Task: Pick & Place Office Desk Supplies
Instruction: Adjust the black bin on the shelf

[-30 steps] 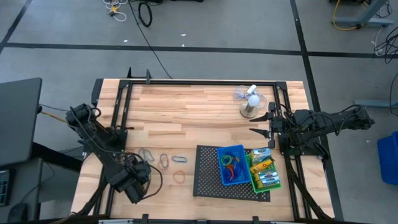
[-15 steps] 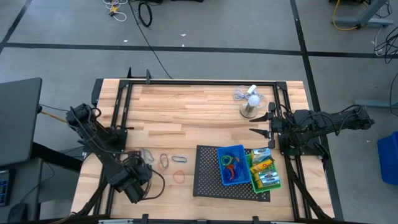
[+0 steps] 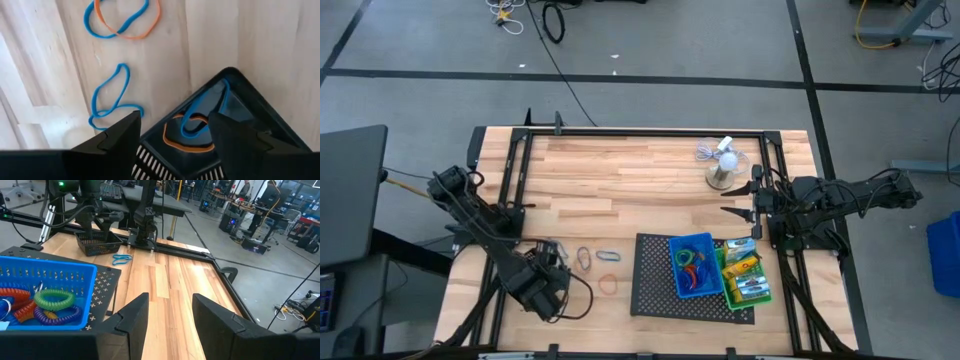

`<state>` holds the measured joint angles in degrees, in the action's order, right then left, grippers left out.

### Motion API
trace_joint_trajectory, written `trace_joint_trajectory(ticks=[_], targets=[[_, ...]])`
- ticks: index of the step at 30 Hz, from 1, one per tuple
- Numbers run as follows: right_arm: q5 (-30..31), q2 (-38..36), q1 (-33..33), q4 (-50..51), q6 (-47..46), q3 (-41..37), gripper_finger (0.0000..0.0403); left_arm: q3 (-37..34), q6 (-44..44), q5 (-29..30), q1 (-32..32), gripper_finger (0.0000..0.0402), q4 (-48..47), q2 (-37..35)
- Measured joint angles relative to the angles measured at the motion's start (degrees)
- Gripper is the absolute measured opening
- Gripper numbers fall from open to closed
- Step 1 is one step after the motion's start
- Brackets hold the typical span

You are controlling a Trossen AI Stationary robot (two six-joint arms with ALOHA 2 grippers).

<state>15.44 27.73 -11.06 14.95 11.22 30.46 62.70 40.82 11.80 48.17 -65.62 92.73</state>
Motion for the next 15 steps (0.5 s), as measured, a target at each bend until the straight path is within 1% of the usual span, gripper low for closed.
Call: trace_joint_trajectory(ticks=[4,8,15], targets=[[0.0,0.0,0.0,0.0,0.0,0.0,0.0160,-0.7,-0.8,0.0,0.1,0.0240,1.0,0.5],[0.0,0.0,0.0,0.0,0.2,0.0,0.0160,-4.8,-3.0,-2.7,0.1,0.0240,6.4,0.8],[0.0,0.0,0.0,0.0,-0.3,0.0,0.0160,-7.1,-3.6,-2.8,-1.9,0.0237,7.3,0.8]])
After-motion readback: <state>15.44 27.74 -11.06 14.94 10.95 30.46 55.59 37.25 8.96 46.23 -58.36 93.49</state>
